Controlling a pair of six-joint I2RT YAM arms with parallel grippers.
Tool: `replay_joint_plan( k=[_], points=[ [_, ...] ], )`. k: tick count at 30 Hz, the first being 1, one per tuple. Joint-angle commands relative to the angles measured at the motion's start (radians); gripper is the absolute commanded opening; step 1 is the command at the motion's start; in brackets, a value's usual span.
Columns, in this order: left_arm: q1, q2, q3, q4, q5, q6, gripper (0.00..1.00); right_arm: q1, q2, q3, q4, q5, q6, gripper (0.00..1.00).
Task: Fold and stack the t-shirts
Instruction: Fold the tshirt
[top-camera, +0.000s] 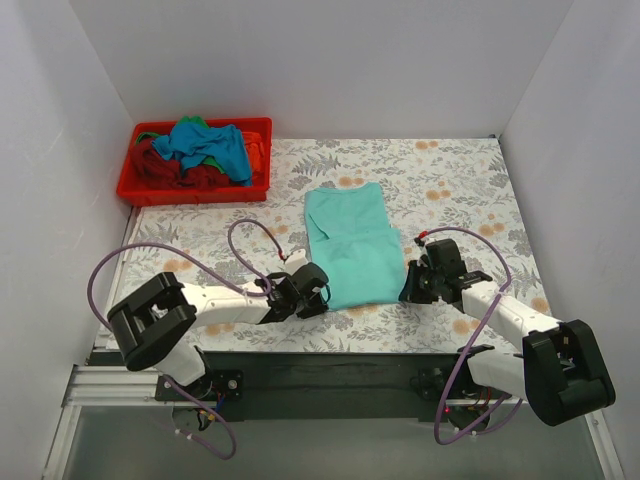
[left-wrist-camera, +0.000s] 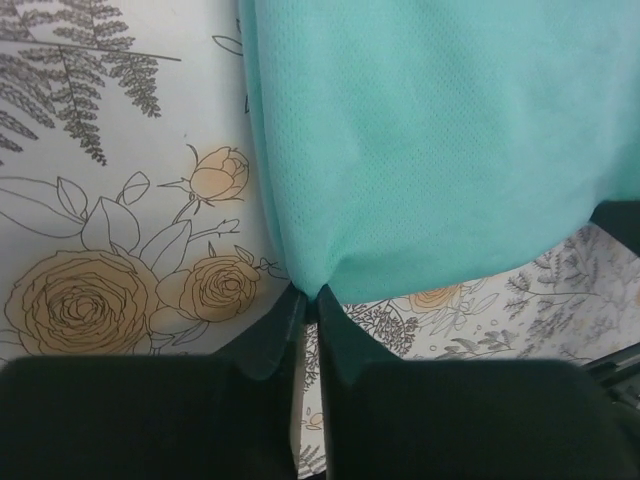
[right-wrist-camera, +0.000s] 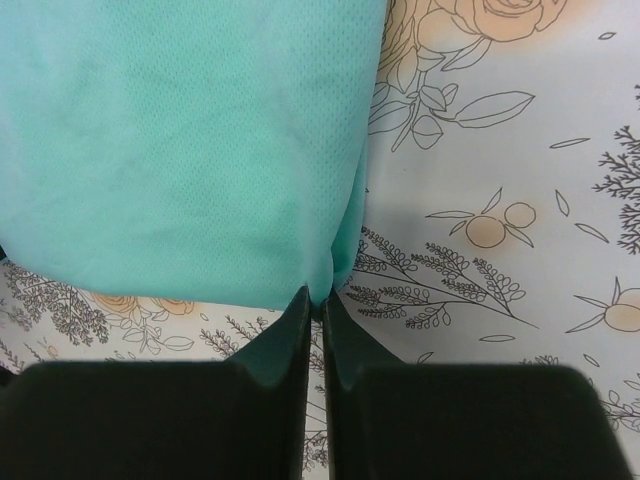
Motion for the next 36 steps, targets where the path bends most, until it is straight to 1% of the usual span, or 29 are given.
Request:
replay_joint_plan(
  k=[1,6,7,10,13,15,19,21,24,30,31,36],
  points=[
    [-0.009,0.048,-0.005,-0.073,-0.04,0.019,0.0,-0.001,-0.019,-0.008,-0.007,-0.017,-0.005,0.1],
    [-0.016,0.06,0.029,-0.108,-0.049,0.045,0.0,-0.001,-0.04,-0.004,-0.016,-0.042,-0.007,0.03],
    [-0.018,0.039,0.033,-0.131,-0.063,0.064,0.0,-0.001,-0.048,0.001,-0.022,-0.045,-0.007,0.01],
    [-0.018,-0.016,0.036,-0.139,-0.06,0.105,0.0,-0.001,-0.098,0.024,-0.073,-0.045,-0.008,0.01],
    [-0.018,-0.105,0.055,-0.142,-0.02,0.173,0.0,-0.001,-0.161,0.056,-0.146,-0.037,-0.019,0.01],
    [-0.019,-0.133,0.073,-0.154,0.021,0.216,0.0,-0.001,-0.209,0.093,-0.188,-0.026,-0.025,0.01],
    [-0.021,-0.214,0.121,-0.203,0.079,0.249,0.0,0.0,-0.272,0.16,-0.304,-0.029,-0.042,0.01],
    [-0.021,-0.231,0.139,-0.224,0.124,0.257,0.0,0.0,-0.298,0.199,-0.335,-0.043,-0.04,0.01],
    [-0.028,-0.256,0.167,-0.255,0.181,0.256,0.0,0.0,-0.336,0.242,-0.397,-0.06,-0.034,0.01],
    [-0.067,-0.311,0.225,-0.31,0.219,0.222,0.0,0.0,-0.405,0.34,-0.513,-0.077,-0.02,0.01],
    [-0.071,-0.325,0.231,-0.322,0.253,0.217,0.0,0.0,-0.411,0.369,-0.528,-0.075,-0.017,0.01],
    [-0.122,-0.364,0.262,-0.352,0.257,0.153,0.0,0.0,-0.448,0.463,-0.607,-0.077,-0.005,0.01]
  ],
)
